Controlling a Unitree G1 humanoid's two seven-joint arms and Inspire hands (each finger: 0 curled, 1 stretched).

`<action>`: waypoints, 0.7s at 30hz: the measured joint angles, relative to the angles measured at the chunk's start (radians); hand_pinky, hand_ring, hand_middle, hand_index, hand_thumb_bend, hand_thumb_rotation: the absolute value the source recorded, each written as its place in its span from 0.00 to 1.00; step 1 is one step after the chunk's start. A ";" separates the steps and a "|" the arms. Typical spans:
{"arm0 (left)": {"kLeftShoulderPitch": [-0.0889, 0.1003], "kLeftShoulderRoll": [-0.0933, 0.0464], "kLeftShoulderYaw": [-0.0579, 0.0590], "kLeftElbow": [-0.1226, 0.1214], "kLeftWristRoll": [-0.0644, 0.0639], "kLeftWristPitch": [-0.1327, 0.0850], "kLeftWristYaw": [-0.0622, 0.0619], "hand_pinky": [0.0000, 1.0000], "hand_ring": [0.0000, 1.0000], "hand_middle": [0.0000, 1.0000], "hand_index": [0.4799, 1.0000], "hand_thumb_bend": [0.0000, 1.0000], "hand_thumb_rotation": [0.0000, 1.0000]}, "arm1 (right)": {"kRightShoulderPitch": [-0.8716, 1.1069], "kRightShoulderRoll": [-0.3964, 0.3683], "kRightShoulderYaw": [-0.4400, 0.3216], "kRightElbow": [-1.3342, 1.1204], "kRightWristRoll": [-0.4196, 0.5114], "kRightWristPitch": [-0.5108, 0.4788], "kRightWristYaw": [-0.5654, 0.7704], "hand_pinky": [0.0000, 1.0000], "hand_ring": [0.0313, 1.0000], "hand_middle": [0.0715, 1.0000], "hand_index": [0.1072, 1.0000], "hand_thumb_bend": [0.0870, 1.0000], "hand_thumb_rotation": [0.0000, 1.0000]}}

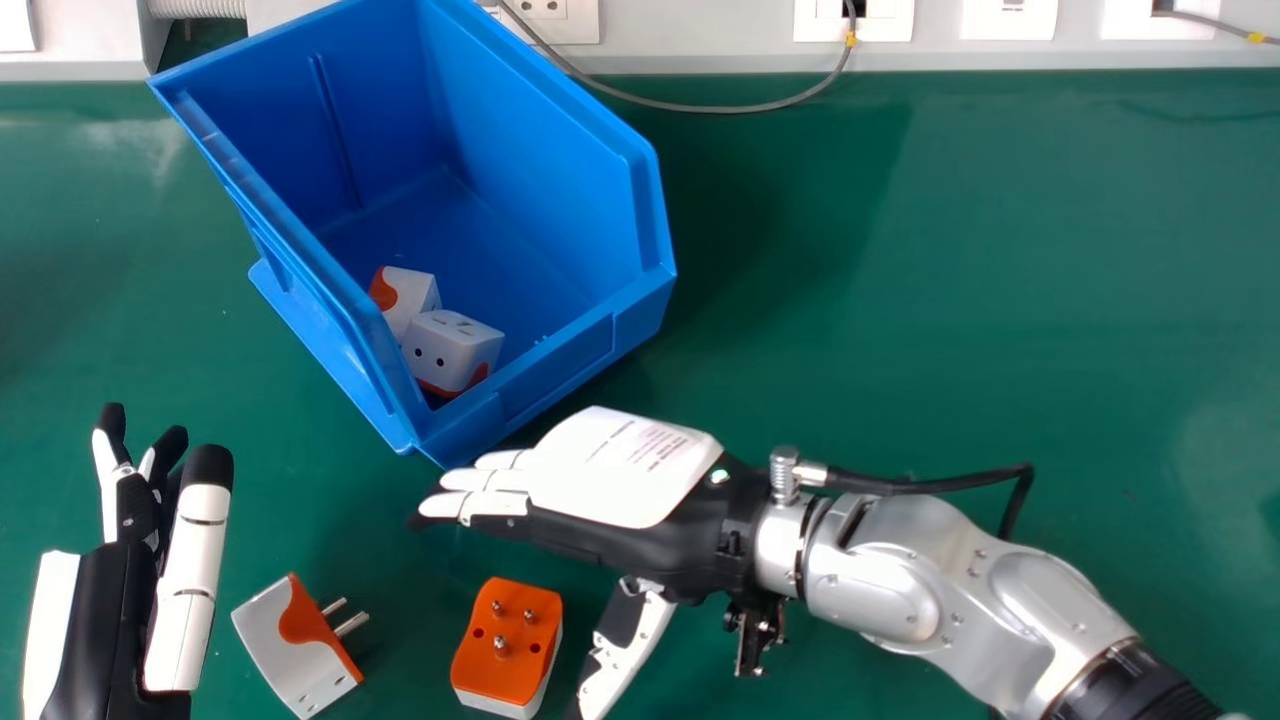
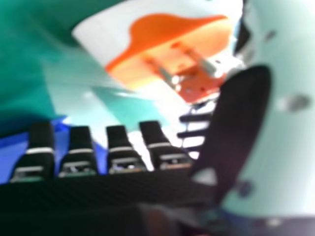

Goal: Pick all objects and put in blue box

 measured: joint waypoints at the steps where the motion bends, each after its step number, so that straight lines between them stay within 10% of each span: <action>1: 0.000 0.000 0.000 0.000 -0.003 0.003 0.000 0.87 0.95 0.97 0.98 0.56 1.00 | -0.010 0.003 0.009 0.011 -0.005 -0.003 -0.004 0.85 0.92 0.94 0.89 0.73 0.34; 21: -0.009 -0.002 -0.002 -0.007 -0.008 0.015 -0.009 0.90 0.97 0.98 1.00 0.58 1.00 | -0.224 0.037 0.184 0.263 -0.267 -0.126 -0.312 0.79 0.86 0.86 0.80 0.62 0.25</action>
